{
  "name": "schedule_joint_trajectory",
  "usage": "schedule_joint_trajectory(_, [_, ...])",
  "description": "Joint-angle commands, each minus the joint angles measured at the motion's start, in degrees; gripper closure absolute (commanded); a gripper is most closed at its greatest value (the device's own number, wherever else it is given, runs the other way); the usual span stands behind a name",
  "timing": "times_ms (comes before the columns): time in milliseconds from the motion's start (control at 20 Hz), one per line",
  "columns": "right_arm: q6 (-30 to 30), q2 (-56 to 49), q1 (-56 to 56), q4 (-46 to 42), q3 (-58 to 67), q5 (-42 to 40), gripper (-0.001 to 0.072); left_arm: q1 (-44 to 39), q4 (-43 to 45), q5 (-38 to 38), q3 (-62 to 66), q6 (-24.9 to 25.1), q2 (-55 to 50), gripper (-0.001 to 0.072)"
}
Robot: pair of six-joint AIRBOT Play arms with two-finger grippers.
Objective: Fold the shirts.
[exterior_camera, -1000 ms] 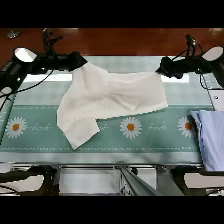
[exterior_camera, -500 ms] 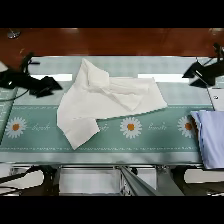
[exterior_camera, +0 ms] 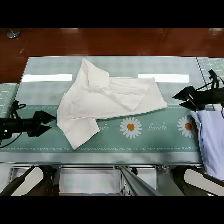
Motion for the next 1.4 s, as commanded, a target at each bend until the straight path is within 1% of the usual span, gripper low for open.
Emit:
schedule_joint_trajectory(0, [-1.88, 1.33, 2.80, 2.69, -3.10, -1.81, 0.0086, -0.15, -6.27, 3.30, -4.76, 1.55, 0.70, 0.0007])
schedule_joint_trajectory(100, [-1.42, 1.33, 4.00, 2.71, -3.10, -3.13, 0.0087, -3.45, -7.34, 6.27, -5.16, 1.51, 0.11, 0.0007])
schedule_joint_trajectory(250, [0.31, 1.33, 4.24, 2.67, -3.10, -4.81, 0.0087, -10.14, -12.02, 11.17, -5.16, 1.49, -1.40, 0.0007])
schedule_joint_trajectory(350, [1.27, 1.29, 3.23, 2.69, -3.08, -5.66, 0.0087, -13.90, -13.77, 12.76, -5.07, 1.53, -2.80, 0.0010])
schedule_joint_trajectory(400, [1.38, 1.29, 2.58, 2.64, -3.08, -5.75, 0.0087, -14.69, -13.73, 12.92, -4.85, 2.05, -3.58, 0.0040])
schedule_joint_trajectory(450, [1.38, 1.27, 1.64, 2.62, -3.08, -5.68, 0.0087, -14.56, -13.75, 12.72, -4.59, 2.99, -4.07, 0.0280])
schedule_joint_trajectory(500, [1.40, 1.29, 0.66, 2.01, -3.08, -5.62, 0.0087, -14.14, -13.77, 12.39, -4.28, 4.66, -4.09, 0.0639])
schedule_joint_trajectory(550, [1.57, 1.27, -0.22, 0.61, -3.10, -5.57, 0.0087, -13.97, -13.73, 11.85, -3.72, 5.88, -4.07, 0.0691])
schedule_joint_trajectory(600, [2.64, 1.27, -0.94, -1.99, -3.10, -5.57, 0.0087, -13.73, -13.75, 11.15, -3.17, 6.47, -4.07, 0.0691])
schedule_joint_trajectory(700, [6.62, 0.33, -1.29, -9.38, -3.10, -5.51, 0.0087, -13.79, -13.75, 10.12, -2.08, 7.37, -4.07, 0.0691])
schedule_joint_trajectory(750, [7.69, -0.85, -1.05, -10.47, -3.10, -5.22, 0.0088, -13.79, -13.75, 9.90, -1.75, 7.37, -4.07, 0.0691])
schedule_joint_trajectory(850, [7.34, -3.93, 0.02, -8.15, -3.08, -5.44, 0.0089, -13.84, -13.75, 9.92, -1.57, 7.37, -4.07, 0.0691])
schedule_joint_trajectory(1000, [6.78, -8.48, 2.49, -2.67, -2.62, -8.94, 0.0090, -13.84, -13.75, 9.90, -1.57, 7.34, -4.07, 0.0691])
schedule_joint_trajectory(1100, [5.46, -11.87, 4.04, 1.05, -0.50, -8.66, 0.0093, -13.84, -13.75, 9.90, -1.57, 7.34, -4.07, 0.0691])
schedule_joint_trajectory(1350, [6.67, -19.47, 9.14, 1.68, 6.40, -5.53, 0.0094, -13.84, -13.75, 9.92, -1.57, 7.37, -4.07, 0.0691])
